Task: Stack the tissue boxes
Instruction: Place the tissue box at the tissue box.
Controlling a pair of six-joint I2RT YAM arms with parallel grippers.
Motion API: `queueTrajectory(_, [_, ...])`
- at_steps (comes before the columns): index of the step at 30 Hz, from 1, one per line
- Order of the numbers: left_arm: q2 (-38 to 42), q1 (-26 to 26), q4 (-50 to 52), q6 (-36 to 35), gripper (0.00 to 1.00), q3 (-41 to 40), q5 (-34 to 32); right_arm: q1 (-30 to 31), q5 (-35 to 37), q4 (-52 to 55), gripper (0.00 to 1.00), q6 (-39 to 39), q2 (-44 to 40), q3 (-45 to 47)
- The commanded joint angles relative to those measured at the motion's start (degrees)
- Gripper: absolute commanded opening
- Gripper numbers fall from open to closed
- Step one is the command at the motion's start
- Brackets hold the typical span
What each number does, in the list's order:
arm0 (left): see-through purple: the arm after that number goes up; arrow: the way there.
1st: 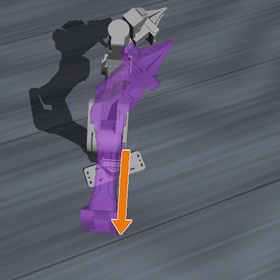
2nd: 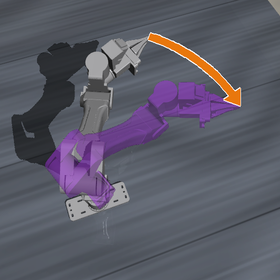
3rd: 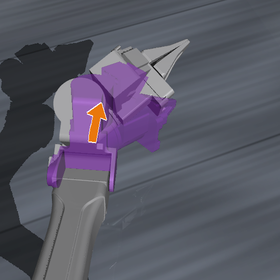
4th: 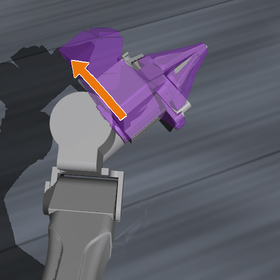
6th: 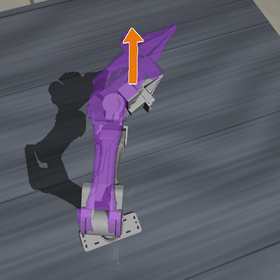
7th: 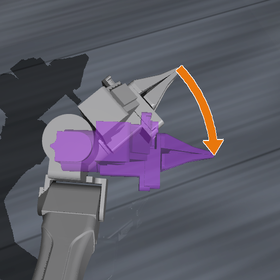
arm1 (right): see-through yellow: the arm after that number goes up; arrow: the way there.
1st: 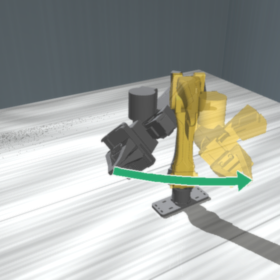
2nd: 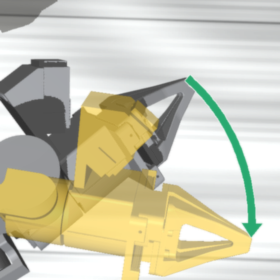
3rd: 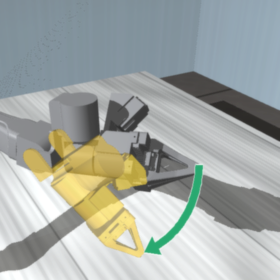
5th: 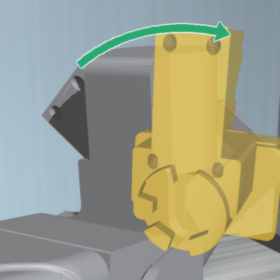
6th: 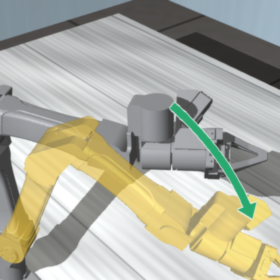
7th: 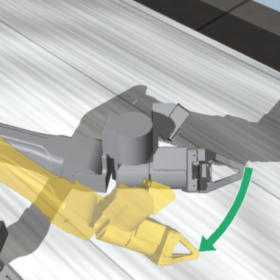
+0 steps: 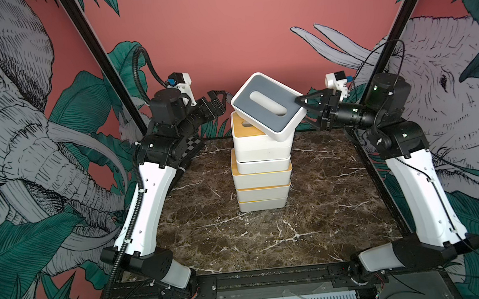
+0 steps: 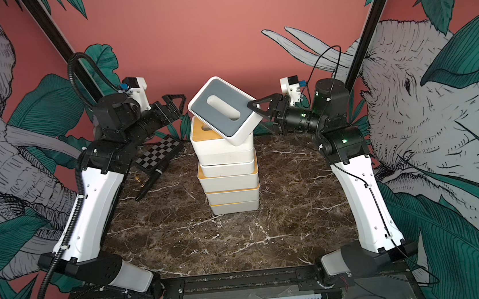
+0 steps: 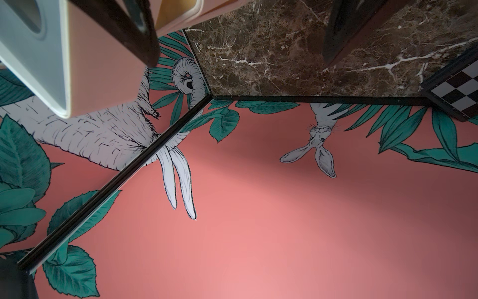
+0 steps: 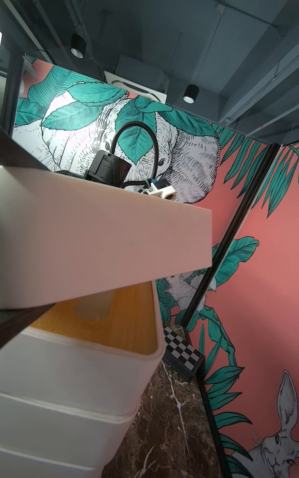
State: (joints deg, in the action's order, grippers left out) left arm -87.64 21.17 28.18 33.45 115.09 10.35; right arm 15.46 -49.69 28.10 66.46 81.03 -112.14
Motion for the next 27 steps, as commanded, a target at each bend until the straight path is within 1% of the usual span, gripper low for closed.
queueTrajectory(1, [0.7, -0.3, -2.4, 0.7, 0.99, 2.1, 3.1, -0.3, 0.3, -5.5, 0.61, 1.2, -0.5, -0.5])
queueTrajectory(9, [1.2, -0.3, -2.3, 0.8, 0.99, 0.7, 2.9, -0.7, 1.1, -5.8, 0.72, 3.2, -0.1, -0.3])
queueTrajectory(14, [1.1, -0.3, -2.5, 0.8, 0.99, 1.1, 3.0, -1.1, 1.6, -5.6, 0.73, 2.9, -0.3, 0.8])
queueTrajectory(22, [0.0, -0.3, -2.3, 0.4, 0.99, 2.2, 4.4, -2.0, 3.2, -4.9, 0.82, 1.0, -2.7, 5.4])
queueTrajectory(27, [-0.5, -0.3, -2.4, 0.3, 0.98, 2.4, 6.1, -2.2, 3.5, -3.8, 0.85, -0.8, -2.3, 4.9])
